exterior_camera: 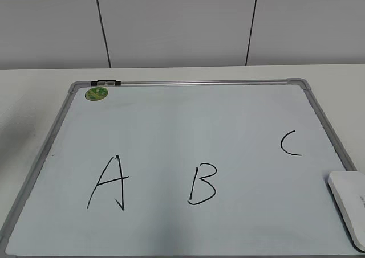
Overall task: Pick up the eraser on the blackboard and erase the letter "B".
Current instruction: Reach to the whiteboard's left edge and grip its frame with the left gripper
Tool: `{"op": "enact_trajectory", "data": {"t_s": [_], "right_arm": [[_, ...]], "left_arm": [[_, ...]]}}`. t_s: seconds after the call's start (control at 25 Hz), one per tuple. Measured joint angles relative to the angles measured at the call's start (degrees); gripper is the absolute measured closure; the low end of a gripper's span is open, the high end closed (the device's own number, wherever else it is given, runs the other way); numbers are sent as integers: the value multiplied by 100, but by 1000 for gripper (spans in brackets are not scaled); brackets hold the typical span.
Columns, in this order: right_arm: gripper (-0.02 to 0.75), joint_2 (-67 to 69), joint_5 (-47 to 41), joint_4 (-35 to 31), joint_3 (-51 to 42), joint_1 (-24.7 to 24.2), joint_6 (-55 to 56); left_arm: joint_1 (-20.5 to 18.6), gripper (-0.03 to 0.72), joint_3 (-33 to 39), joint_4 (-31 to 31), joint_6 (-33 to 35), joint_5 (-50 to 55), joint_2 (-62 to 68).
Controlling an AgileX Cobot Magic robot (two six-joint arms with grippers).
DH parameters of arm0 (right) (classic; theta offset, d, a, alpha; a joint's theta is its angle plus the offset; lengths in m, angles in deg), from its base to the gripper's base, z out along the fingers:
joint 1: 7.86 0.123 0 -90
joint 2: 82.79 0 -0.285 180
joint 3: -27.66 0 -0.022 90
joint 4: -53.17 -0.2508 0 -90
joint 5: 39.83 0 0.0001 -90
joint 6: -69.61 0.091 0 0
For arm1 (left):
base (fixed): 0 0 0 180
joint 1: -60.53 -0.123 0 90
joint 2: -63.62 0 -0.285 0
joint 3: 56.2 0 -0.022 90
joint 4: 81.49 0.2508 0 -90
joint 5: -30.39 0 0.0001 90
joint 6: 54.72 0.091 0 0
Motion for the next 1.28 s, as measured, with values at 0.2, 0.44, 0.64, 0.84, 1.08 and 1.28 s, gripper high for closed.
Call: {"op": "enact_trajectory", "data": {"t_s": [0.2,0.44,0.64,0.84,1.08,1.28], "right_arm": [[164,0,0,0,0,0,0],[164,0,0,0,0,0,0],[164,0,0,0,0,0,0],[164,0,0,0,0,0,0],[164,0,0,0,0,0,0],[164,0,0,0,0,0,0]], "left_arm": [[156,445,-672,67,0,-110,718],[156,445,-1261,-74,0,-134,1781],[156,445,-1705,-82,0,-134,2551],[156,445,-2125,-111,0,-134,3113],[156,445,-2550,-116,0,-109,3597],[156,445,-2699,-97,0,24,3864]]}}
